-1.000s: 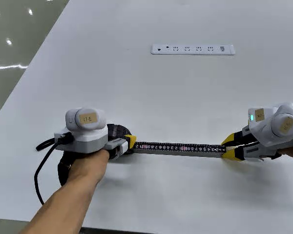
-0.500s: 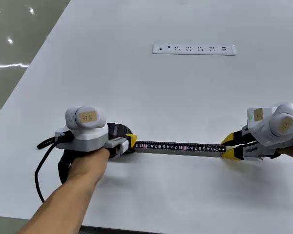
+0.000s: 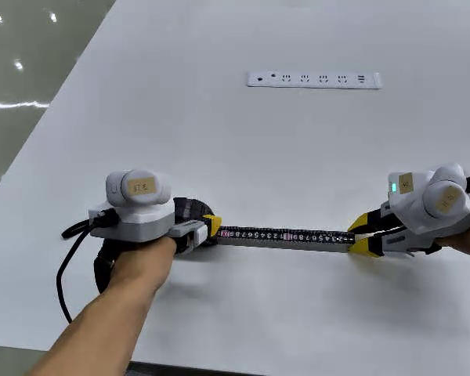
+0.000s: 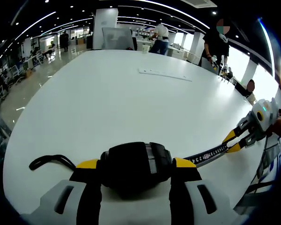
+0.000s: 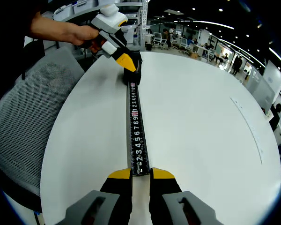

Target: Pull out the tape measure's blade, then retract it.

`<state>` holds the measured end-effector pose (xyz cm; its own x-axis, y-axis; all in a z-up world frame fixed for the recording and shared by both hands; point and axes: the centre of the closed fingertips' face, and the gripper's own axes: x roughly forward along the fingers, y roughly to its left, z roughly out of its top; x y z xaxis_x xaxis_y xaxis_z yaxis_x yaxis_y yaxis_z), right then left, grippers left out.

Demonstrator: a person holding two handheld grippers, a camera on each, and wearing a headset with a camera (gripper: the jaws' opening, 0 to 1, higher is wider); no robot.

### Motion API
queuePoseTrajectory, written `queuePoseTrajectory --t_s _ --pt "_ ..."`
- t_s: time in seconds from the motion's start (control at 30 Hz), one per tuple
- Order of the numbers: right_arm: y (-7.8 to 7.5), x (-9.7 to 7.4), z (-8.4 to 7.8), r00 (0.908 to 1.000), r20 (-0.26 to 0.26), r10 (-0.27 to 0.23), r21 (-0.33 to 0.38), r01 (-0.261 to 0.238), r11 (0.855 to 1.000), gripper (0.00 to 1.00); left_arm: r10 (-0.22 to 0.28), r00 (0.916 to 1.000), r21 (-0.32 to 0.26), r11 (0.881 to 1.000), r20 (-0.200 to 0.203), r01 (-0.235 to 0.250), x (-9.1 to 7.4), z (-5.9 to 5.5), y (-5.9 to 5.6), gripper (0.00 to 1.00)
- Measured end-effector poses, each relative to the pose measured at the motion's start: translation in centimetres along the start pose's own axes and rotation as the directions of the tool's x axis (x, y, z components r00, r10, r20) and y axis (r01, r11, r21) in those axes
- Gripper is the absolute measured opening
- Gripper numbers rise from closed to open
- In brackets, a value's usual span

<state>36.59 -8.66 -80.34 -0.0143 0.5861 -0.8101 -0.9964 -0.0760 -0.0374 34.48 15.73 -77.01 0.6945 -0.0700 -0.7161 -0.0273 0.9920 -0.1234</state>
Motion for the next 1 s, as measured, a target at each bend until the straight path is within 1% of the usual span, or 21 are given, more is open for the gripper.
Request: queuePoseTrajectory --t_s 0.33,0.53,1.0 --pt "0.3 0.6 0.9 1.0000 0.006 0.006 0.003 -0.007 1.000 0.09 -0.003 1.0000 -0.003 1.000 0.002 0.003 0.0 0.0 0.0 0.53" --pt "0.4 1.1 1.8 0.9999 0.013 0.010 -0.001 -0.010 1.000 0.09 -0.006 1.0000 -0.005 1.000 0.003 0.006 0.0 0.0 0.0 0.53" --pt "0.1 2.1 2.6 0.9997 0.021 0.014 -0.005 -0.014 1.000 0.10 -0.008 1.0000 -0.009 1.000 0.002 0.008 0.1 0.1 0.0 0.53"
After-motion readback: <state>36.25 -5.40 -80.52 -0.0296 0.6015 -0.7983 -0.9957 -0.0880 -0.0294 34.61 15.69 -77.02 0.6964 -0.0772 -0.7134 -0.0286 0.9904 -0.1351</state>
